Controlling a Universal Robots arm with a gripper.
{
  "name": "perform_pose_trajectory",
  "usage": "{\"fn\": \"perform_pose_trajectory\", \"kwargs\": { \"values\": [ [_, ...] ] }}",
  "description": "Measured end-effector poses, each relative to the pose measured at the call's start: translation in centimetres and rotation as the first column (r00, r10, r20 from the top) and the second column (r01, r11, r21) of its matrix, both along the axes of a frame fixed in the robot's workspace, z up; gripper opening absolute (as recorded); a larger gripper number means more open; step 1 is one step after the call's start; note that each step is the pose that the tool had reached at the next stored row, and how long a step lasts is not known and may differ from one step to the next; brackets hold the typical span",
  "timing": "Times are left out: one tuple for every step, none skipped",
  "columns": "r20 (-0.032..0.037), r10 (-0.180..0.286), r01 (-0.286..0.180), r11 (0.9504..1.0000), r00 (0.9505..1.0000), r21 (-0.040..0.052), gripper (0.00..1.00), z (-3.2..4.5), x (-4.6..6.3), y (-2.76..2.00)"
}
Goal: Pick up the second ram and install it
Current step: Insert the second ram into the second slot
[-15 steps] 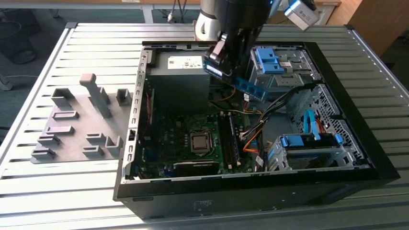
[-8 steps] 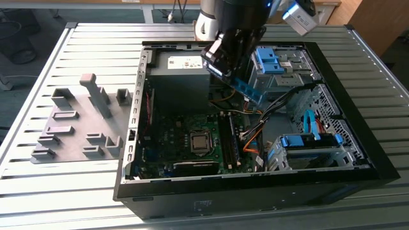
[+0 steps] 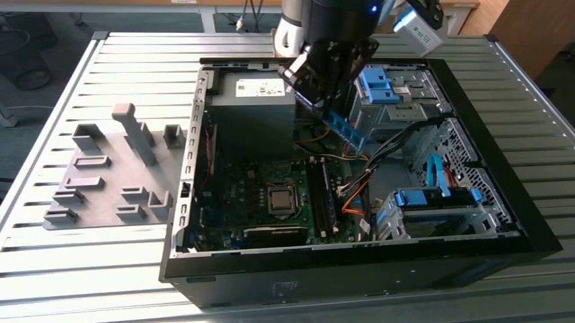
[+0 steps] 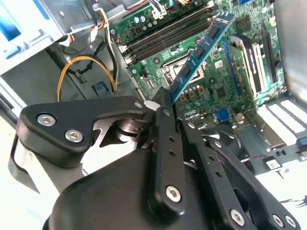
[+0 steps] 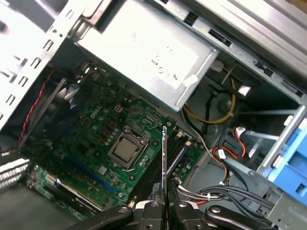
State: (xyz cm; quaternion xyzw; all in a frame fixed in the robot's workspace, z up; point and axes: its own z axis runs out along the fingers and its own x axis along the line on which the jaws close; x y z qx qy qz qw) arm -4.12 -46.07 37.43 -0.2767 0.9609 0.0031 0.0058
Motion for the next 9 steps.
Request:
{"fn": "perform_pose_trajectory", "kwargs": {
  "values": [
    [0.0000, -0.013, 0.013, 0.9999, 0.9999, 0.0000, 0.14, -0.01, 0.00, 0.00],
    [0.0000, -0.024, 0.024, 0.9997, 0.9997, 0.0000, 0.14, -0.02, 0.00, 0.00],
    [0.0000, -0.037, 0.037, 0.9993, 0.9993, 0.0000, 0.14, -0.03, 0.00, 0.01],
    [0.0000, -0.049, 0.049, 0.9988, 0.9988, 0.0000, 0.14, -0.04, 0.00, 0.01],
    [0.0000, -0.063, 0.063, 0.9980, 0.9980, -0.0001, 0.14, -0.05, 0.00, 0.01],
    [0.0000, -0.079, 0.079, 0.9969, 0.9969, 0.0000, 0.14, -0.07, 0.00, 0.01],
    [-0.0001, -0.093, 0.093, 0.9957, 0.9957, -0.0001, 0.14, -0.08, 0.00, 0.01],
    [0.0000, -0.159, 0.159, 0.9873, 0.9873, 0.0001, 0.14, -0.16, 0.00, 0.02],
    [0.0000, -0.192, 0.192, 0.9813, 0.9813, 0.0001, 0.14, -0.20, 0.00, 0.03]
  ]
}}
